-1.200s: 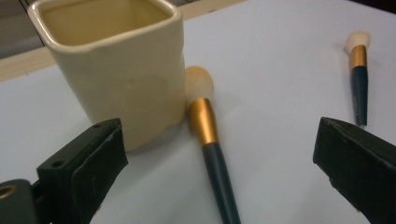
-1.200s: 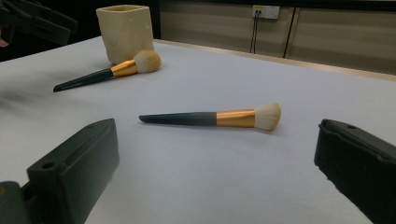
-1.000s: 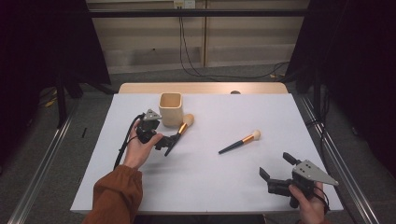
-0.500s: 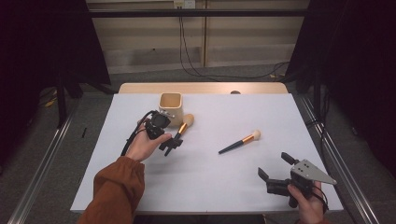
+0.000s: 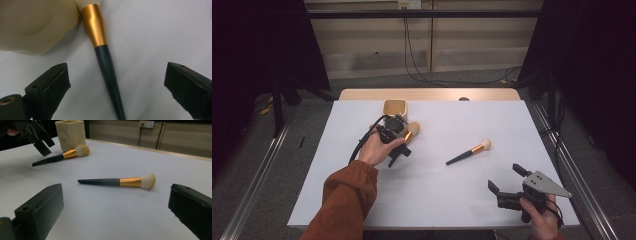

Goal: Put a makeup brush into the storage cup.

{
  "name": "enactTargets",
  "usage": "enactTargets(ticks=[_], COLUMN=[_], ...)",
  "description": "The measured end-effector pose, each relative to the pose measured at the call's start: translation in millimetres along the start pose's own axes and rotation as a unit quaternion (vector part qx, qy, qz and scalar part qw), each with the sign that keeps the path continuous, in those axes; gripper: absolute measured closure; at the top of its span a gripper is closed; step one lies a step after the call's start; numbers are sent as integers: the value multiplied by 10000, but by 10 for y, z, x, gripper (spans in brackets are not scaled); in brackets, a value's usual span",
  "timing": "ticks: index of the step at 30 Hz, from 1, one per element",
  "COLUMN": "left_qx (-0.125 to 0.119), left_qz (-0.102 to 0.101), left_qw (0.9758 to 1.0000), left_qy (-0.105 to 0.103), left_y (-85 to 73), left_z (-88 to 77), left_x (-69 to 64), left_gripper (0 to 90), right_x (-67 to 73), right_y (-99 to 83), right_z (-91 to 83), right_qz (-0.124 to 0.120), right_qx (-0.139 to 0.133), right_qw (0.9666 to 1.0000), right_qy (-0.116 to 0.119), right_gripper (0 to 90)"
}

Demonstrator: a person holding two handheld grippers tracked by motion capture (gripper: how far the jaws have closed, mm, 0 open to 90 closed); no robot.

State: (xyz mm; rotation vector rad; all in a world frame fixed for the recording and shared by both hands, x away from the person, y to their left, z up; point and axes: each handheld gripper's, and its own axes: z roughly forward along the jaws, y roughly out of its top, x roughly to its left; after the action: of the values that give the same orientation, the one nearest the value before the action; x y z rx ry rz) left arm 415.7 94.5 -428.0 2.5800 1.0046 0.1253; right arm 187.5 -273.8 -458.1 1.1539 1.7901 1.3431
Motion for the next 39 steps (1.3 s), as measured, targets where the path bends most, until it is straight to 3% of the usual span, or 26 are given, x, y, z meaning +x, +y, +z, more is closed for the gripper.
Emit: enactTargets(ticks=[3,5,9,12,15,18,22,27,39], left_qx=[142,236,360,383,367,486,650,604,789], left_qz=[-48,-48,-85,-68,-200,-212,-231,-284,-383], left_qw=[9999,9996,9993,9992,9989,9984,9975,9975,9959], left_qy=[-7,139,109,125,225,208,162,233,218], left_y=[37,54,64,72,78,76,82,129,202], left_z=[48,71,139,189,224,260,309,351,347], left_x=[27,45,50,44,63,67,78,82,47], left_gripper=[59,59,62,48,57,57,127,240,367], right_x=[5,8,5,7,7,8,8,12,18], right_y=[-1,0,-3,-3,-4,-5,-6,-3,-2], right_z=[3,1,3,4,5,5,7,12,23], right_qz=[-7,-4,-28,-23,-24,-33,-38,-61,-74], right_qx=[12,16,26,39,42,51,56,58,67], right_qw=[10000,10000,10000,10000,10000,10000,10000,10000,9999], right_qy=[-7,-7,9,11,14,12,16,33,74], right_gripper=[0,0,0,0,0,0,0,0,0])
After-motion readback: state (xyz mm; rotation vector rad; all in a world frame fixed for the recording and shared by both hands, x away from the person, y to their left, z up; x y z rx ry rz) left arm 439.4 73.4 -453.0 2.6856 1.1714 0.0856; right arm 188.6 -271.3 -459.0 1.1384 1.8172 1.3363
